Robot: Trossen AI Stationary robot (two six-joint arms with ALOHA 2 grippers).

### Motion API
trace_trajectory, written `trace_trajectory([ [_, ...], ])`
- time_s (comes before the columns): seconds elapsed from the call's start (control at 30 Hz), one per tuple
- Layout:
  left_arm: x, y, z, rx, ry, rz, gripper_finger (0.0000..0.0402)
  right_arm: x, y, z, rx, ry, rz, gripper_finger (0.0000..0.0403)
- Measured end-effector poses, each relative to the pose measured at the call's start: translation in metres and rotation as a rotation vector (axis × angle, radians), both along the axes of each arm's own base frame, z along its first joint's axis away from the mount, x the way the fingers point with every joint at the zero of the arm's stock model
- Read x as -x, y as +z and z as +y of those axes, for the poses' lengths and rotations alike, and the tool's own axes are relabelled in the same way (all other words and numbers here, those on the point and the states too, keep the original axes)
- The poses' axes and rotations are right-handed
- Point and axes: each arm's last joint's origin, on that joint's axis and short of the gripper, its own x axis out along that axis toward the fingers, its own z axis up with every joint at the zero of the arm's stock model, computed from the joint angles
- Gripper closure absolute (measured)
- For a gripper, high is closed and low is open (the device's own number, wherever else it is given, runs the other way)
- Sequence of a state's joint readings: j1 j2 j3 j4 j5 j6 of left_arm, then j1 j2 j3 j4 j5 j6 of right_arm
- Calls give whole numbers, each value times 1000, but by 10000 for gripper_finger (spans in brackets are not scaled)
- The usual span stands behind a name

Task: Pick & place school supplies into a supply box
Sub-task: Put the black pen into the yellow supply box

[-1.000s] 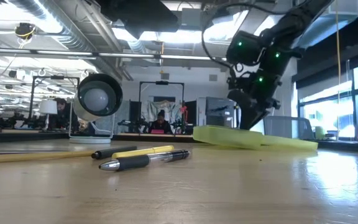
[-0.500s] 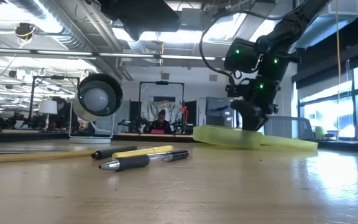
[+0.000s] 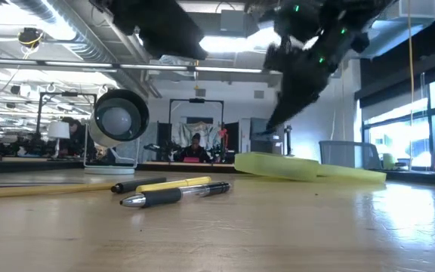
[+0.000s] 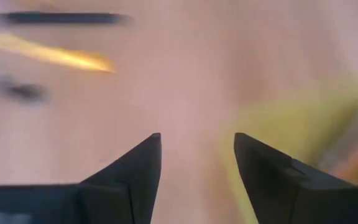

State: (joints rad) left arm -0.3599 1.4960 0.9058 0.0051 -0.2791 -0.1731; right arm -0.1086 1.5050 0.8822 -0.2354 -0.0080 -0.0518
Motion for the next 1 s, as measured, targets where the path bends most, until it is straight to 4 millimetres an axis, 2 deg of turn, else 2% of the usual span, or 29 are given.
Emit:
trace_trajectory([
  [0.13,0,0,-1,27,-18,10,209,-14,-12,41,53,309,-81,199],
  [0.3,1,-1,-2,62,-8,15,212,-33,-36,69,95,439,-145,207],
  [0.43,2,-1,-6,94,-31,27,210,-50,-50,78,121,492,-131,216],
  [0.67,8,5,-11,119,-61,26,216,-81,-63,86,43,604,-102,231],
  [0.83,12,4,-13,120,-64,52,221,-88,-78,93,75,680,-14,234],
  [1.0,12,3,-13,118,-61,60,224,-92,-84,96,77,693,4,234],
])
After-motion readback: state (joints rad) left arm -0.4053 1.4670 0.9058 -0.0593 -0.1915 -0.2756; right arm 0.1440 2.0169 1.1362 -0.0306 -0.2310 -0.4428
